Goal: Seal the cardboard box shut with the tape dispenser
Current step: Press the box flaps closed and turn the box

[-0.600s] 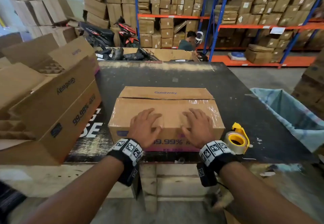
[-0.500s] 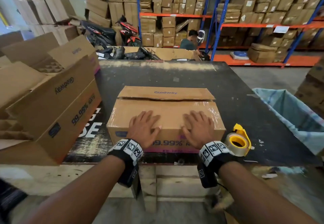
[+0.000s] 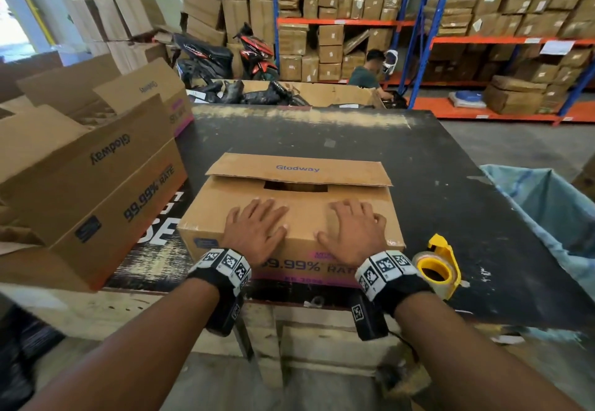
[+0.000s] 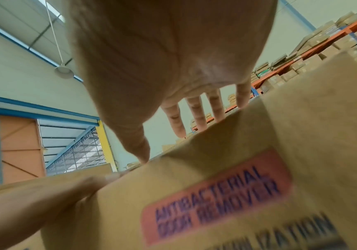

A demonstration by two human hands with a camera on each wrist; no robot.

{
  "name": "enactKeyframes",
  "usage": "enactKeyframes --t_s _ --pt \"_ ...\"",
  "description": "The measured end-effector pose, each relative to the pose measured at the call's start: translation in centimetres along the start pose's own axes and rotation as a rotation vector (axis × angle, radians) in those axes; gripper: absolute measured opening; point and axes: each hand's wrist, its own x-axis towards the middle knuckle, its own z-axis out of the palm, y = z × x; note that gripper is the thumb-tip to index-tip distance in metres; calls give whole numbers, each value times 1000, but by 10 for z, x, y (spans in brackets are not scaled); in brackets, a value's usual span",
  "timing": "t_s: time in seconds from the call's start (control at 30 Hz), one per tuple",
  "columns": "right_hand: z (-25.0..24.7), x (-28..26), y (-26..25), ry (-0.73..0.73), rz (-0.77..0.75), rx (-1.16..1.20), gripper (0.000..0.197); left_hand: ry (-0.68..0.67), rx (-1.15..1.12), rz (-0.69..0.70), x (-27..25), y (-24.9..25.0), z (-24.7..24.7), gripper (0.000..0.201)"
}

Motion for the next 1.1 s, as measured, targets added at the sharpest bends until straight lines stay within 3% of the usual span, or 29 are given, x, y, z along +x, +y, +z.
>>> enactKeyframes --t_s 0.17,0.33,0.43,0.53,0.67,0.87,0.97,1.03,1.1 --pt "-10 43 21 -39 51 -16 88 10 -6 8 0 1 1 74" --pt "12 51 38 -197 76 -29 87 8 -84 -28 9 7 -10 64" --pt "18 50 40 -196 76 -64 88 -6 -130 28 34 30 -20 68" --pt "20 52 38 -191 85 -91 94 -130 -144 118 63 54 -20 75" --pt "19 51 39 -179 72 -111 94 -257 -73 139 82 65 -7 73" --pt "15 50 38 -151 89 16 88 -252 -82 173 83 55 3 73" --pt "-3 42 58 110 151 413 69 -238 -75 193 83 52 7 75" --pt "-11 30 88 376 293 487 57 -238 -66 195 83 51 8 79" --pt "-11 14 126 536 512 451 49 -227 -57 198 83 51 10 82"
